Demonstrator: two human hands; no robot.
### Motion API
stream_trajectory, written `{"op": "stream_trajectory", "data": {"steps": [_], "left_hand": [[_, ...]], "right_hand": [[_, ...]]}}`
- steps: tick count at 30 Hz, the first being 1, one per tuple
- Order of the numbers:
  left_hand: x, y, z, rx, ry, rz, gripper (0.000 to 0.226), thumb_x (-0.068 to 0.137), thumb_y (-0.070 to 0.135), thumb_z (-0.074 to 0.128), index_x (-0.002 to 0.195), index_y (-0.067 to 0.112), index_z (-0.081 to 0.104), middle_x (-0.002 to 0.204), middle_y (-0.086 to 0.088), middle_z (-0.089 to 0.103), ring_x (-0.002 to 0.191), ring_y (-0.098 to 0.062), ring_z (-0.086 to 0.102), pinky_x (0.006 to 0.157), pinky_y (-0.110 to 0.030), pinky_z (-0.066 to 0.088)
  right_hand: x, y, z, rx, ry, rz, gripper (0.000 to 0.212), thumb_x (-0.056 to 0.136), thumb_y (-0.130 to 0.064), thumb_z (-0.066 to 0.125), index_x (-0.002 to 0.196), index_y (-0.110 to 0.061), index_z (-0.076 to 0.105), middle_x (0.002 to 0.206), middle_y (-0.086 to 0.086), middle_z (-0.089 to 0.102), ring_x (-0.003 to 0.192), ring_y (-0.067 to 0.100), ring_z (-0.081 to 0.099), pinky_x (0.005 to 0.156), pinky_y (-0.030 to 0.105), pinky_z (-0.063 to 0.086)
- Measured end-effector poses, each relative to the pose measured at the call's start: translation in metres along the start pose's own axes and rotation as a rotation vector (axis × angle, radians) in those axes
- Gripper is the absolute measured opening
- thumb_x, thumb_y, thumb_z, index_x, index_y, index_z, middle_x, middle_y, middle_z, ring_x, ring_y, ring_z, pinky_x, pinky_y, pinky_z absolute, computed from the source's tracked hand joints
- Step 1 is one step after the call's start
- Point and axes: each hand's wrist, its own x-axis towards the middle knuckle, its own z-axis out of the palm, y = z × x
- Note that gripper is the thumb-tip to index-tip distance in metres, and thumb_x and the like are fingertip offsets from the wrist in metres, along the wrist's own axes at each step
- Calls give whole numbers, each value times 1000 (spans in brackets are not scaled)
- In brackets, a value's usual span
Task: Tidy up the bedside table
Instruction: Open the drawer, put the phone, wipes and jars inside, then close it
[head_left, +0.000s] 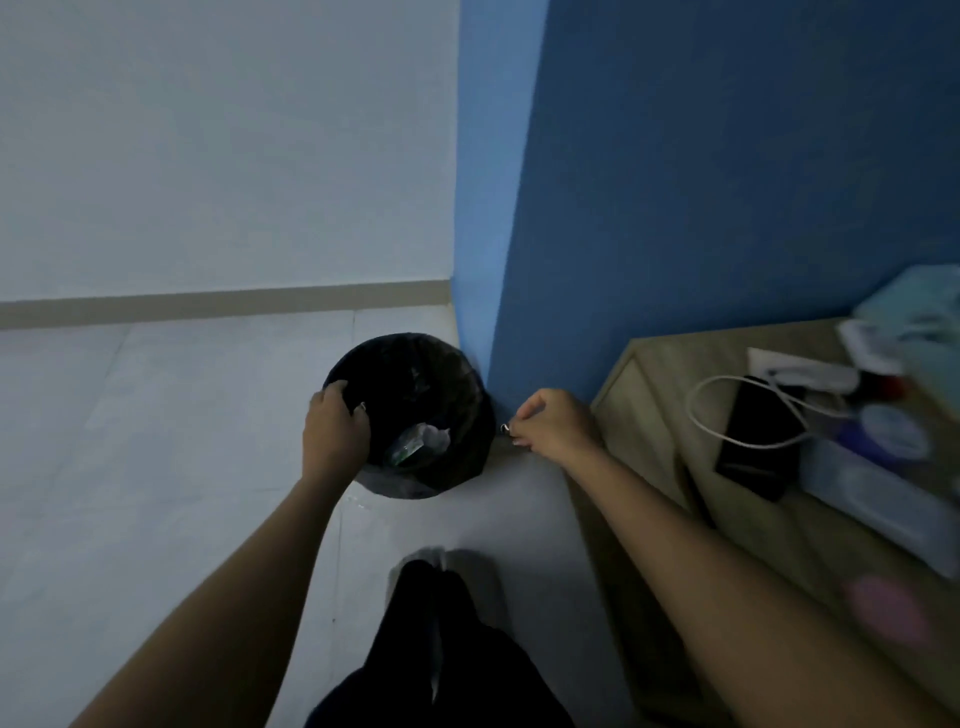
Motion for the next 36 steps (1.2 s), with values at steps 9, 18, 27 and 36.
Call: {"op": "stream_trajectory", "data": {"steps": [9,18,27,36], "left_hand": [[-144,72,-27,-39,-4,222,39,88,5,50,126,0,54,129,-27,50,115,-42,51,98,-46,41],[-208,144,28,-61,-181,330,36,87,2,49,121,-1,56,122,-26,54,108,-42,55,92,-41,43],[-218,176,107,-33,-387,338,39,95,18,51,133,11,47,134,-12,50,118,-27,54,97,-36,47],[-188,212,155,35,-472,379,53,98,23,47,145,6,30,148,-15,41,134,-29,42,106,-36,37]], "right_hand": [[-154,96,-120,52,225,-10,21,68,-31,69,56,-19,58,76,6,74,77,24,70,73,34,56],[-193,195,-162,-107,411,-4,19,88,-15,56,102,-10,69,105,10,71,103,27,63,85,31,46],[-138,242,-159,-417,506,-153,43,94,-31,43,133,-18,55,142,5,51,136,21,41,112,35,29],[-121,255,-173,-491,532,-262,56,92,-49,33,140,-23,46,149,1,43,141,20,33,115,39,30]]}}
